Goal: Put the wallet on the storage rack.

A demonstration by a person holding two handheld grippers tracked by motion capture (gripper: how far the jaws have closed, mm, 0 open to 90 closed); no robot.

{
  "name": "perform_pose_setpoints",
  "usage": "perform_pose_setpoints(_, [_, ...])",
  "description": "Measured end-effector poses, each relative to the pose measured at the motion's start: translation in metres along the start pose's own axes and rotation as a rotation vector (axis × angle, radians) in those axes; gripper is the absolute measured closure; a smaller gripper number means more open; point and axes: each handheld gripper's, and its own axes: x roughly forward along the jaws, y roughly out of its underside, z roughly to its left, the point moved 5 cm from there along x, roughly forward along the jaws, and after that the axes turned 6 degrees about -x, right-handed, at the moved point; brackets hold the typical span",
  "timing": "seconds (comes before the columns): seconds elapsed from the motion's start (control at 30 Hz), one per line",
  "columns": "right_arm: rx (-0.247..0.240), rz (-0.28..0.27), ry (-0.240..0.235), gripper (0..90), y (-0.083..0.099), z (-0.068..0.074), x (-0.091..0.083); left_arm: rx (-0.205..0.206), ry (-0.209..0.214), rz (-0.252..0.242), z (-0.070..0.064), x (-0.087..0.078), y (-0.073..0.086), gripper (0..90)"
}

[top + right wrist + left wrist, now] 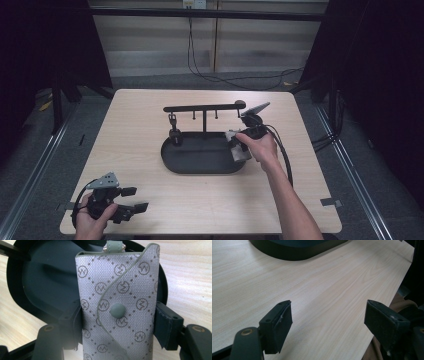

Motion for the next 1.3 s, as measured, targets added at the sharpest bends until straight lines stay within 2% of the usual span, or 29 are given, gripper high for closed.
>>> perform_pose_setpoints(0.07, [0.020, -0.014, 0.015, 32.8, -0.002, -0.002, 0.000, 0.004, -0.002, 0.002, 0.000, 0.001, 0.000, 22.2])
perform_pose_setpoints(0.2, [0.063, -0.044, 0.006, 32.8, -0.001, -0.008, 0.005, 0.006, -0.006, 0.006, 0.000, 0.001, 0.000, 22.1])
perform_pose_setpoints(0.3, [0.062, -0.052, 0.000, 32.8, 0.000, -0.008, 0.012, 0.002, -0.006, 0.009, 0.000, 0.001, 0.001, 22.1])
perform_pose_setpoints(0.4, [0.063, -0.064, -0.025, 32.8, -0.001, -0.005, 0.015, 0.006, -0.007, 0.008, 0.000, 0.001, 0.001, 22.1])
perform_pose_setpoints(0.63, [0.076, -0.060, -0.035, 32.7, 0.000, -0.004, 0.028, 0.004, -0.003, 0.009, 0.000, 0.001, 0.001, 22.1])
perform_pose_setpoints(1.3, [0.083, -0.031, -0.019, 31.0, 0.003, -0.002, 0.046, 0.001, -0.003, 0.013, 0.000, 0.002, 0.001, 22.2])
